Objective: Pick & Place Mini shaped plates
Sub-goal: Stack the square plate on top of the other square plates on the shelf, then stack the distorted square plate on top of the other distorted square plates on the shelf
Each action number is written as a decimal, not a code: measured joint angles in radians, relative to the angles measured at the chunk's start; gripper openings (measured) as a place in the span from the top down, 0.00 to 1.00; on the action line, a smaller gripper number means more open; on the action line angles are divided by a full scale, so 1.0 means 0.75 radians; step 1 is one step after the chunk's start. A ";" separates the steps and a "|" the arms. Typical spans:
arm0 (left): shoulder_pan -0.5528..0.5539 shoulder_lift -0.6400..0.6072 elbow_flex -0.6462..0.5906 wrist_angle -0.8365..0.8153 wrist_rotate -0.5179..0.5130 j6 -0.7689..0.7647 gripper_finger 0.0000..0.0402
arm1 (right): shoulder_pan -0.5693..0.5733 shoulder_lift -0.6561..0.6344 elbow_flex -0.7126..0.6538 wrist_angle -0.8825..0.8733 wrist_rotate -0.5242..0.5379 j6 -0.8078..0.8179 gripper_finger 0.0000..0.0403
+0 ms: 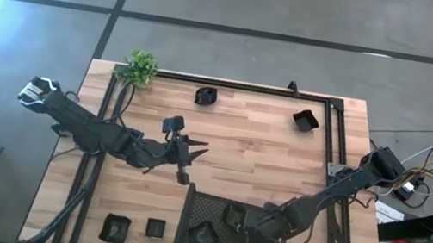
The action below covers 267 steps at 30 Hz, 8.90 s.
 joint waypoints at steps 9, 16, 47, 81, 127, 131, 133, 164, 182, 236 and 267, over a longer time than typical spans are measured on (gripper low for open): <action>0.000 0.000 0.000 0.000 0.000 0.000 0.82 | 0.001 0.000 0.000 0.010 -0.008 -0.004 0.97; 0.000 0.000 0.000 -0.004 0.000 0.001 0.82 | 0.001 0.000 -0.008 0.040 -0.005 -0.042 0.97; -0.001 0.000 0.000 0.002 0.000 0.025 0.82 | 0.012 0.002 -0.133 0.234 -0.048 -0.018 0.95; -0.001 0.000 0.000 -0.001 0.000 0.071 0.82 | -0.011 0.000 -0.140 0.256 -0.182 -0.047 0.95; 0.000 0.000 0.000 0.001 -0.001 0.070 0.82 | -0.038 0.002 -0.131 0.302 -0.147 -0.128 0.81; -0.001 0.000 0.000 0.001 -0.012 0.070 0.82 | -0.048 -0.019 -0.092 0.250 -0.143 -0.200 0.82; -0.001 0.000 0.000 -0.002 -0.024 0.069 0.82 | -0.054 -0.042 -0.073 0.241 -0.140 -0.230 0.82; -0.076 -0.063 0.000 -0.951 0.604 -0.887 0.82 | -0.154 -0.493 -0.017 0.125 0.486 -0.705 0.84; -0.367 -0.043 -0.047 -1.133 1.031 -0.914 0.82 | -0.162 -0.521 -0.017 0.150 0.494 -0.741 0.84; -0.601 -0.042 -0.589 -0.449 1.229 -1.267 0.82 | -0.162 -0.521 -0.018 0.174 0.633 -0.742 0.85; -0.607 -0.042 -0.645 -0.436 1.298 -1.270 0.92 | -0.162 -0.521 -0.018 0.174 0.631 -0.744 0.85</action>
